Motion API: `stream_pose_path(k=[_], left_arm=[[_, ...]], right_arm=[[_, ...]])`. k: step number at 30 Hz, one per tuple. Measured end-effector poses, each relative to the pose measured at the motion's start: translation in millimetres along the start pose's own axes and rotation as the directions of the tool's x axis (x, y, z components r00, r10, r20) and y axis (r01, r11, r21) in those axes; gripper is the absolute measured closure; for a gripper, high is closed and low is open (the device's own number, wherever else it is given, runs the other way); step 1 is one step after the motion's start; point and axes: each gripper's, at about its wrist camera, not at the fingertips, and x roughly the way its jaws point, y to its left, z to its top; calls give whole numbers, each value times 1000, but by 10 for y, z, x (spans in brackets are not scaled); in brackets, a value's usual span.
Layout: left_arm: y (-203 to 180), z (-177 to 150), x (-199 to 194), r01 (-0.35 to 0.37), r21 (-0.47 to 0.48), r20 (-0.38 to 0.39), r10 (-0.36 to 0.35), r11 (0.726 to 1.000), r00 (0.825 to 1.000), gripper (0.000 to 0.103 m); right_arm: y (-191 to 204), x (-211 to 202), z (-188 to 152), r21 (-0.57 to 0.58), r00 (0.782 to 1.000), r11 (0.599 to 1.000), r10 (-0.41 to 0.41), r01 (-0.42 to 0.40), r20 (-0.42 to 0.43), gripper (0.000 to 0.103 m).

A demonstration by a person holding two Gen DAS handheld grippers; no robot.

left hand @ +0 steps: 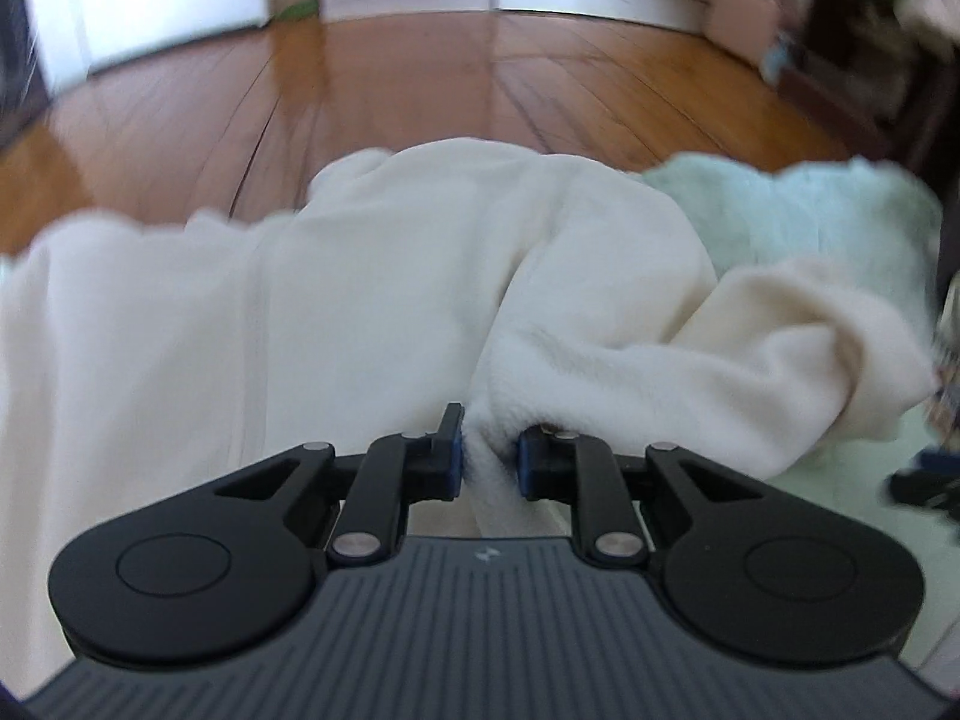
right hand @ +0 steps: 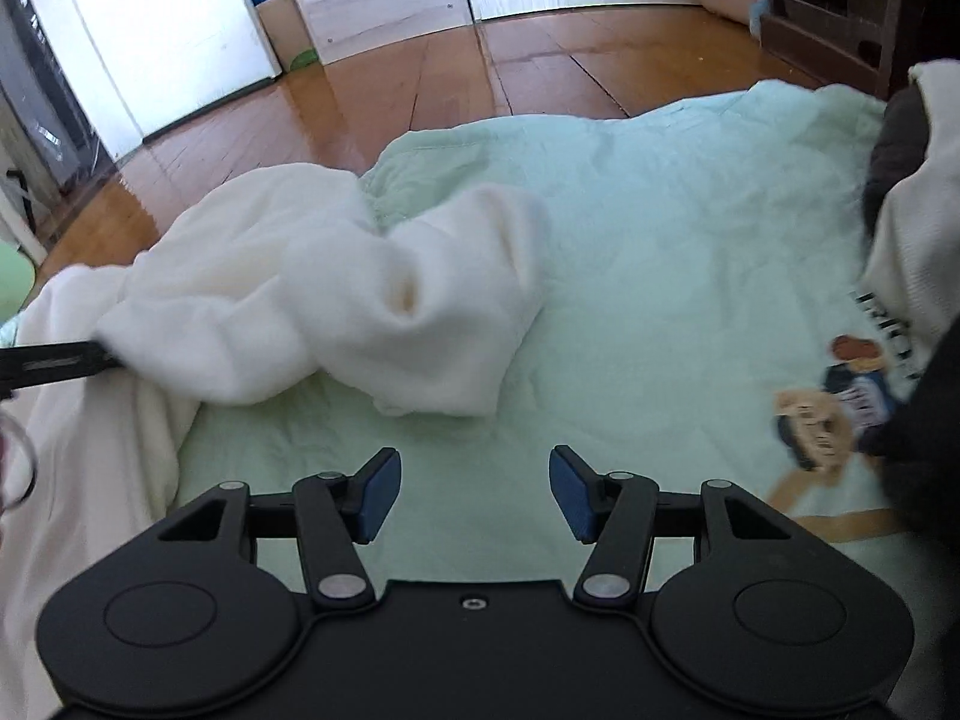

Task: Fold clothes

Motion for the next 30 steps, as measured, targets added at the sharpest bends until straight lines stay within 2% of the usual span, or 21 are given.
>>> stream_pose_path(k=[1, 3, 5, 6, 7, 8, 9, 11, 13, 14, 15, 17, 18, 19, 21, 22, 23, 25, 26, 28, 30], left_arm=[[-1, -31, -2, 17, -28, 3, -17, 999, 1000, 87], [16, -59, 15, 5, -33, 0, -5, 999, 1000, 87], [25, -124, -24, -4, -44, 7, 4, 999, 1000, 87], [28, -125, -51, 0, -58, 10, 1, 998, 1000, 87], [30, -123, -78, 5, -73, 14, -4, 997, 1000, 87], [32, -120, -106, 9, -87, 17, -8, 996, 1000, 87], [34, -118, -133, 14, -102, 21, -12, 995, 1000, 87], [32, -106, -215, 19, -111, 34, -15, 994, 999, 87], [41, -96, -308, 22, -93, 58, -16, 995, 998, 87], [56, -90, -350, 23, -88, 68, -17, 996, 998, 87], [70, -84, -391, 25, -83, 78, -19, 996, 997, 87], [103, -62, -336, -5, -80, 61, 10, 997, 998, 86], [116, -56, -275, -13, -83, 46, 17, 996, 999, 86], [128, -52, -184, -18, -90, 23, 20, 996, 1000, 86], [160, -52, -32, -10, -118, -22, 7, 993, 1000, 86], [177, -69, 49, -6, -139, -43, 0, 990, 999, 85], [185, -95, 82, -3, -144, -48, -4, 990, 999, 84], [197, -149, 139, 4, -150, -55, -13, 989, 998, 84], [204, -175, 167, 8, -154, -58, -17, 988, 998, 84], [234, -234, 175, 11, -140, -57, -19, 990, 998, 84], [284, -270, 185, 23, -140, -64, -32, 990, 997, 83]], right_arm=[[18, 74, -2, 6, 1000, 1000, 0, 0, 11, 43], [66, 223, 19, -4, 1000, 1000, 1, -1, 27, 42], [143, 384, 86, -48, 999, 999, -18, 20, 29, 43], [191, 460, 138, -77, 998, 996, -53, 55, 25, 43], [237, 479, 194, -108, 996, 991, -76, 80, 37, 46], [278, 467, 246, -137, 995, 986, -85, 92, 59, 78], [299, 409, 307, -150, 992, 983, -93, 105, 82, 91], [284, 209, 422, -139, 985, 983, -103, 122, 136, 91], [186, -204, 509, -118, 982, 990, -54, 77, 182, 91], [173, -420, 542, -158, 980, 985, -36, 68, 194, 91], [201, -604, 563, -244, 978, 965, -49, 99, 205, 91], [289, -932, 592, -435, 967, 879, -99, 195, 234, 91], [284, -1017, 634, -487, 963, 843, -122, 228, 240, 91], [251, -1058, 691, -516, 960, 818, -144, 252, 241, 91], [79, -930, 859, -515, 945, 794, -239, 322, 223, 90], [-54, -822, 934, -475, 920, 789, -315, 390, 232, 89], [-198, -721, 962, -416, 902, 801, -372, 431, 219, 84], [-476, -541, 975, -295, 885, 835, -440, 465, 150, 80], [-564, -512, 918, -251, 903, 867, -415, 430, 115, 81], [-683, -526, 731, -175, 955, 939, -291, 295, 53, 79], [-742, -506, 532, -126, 980, 972, -196, 199, 34, 68]])
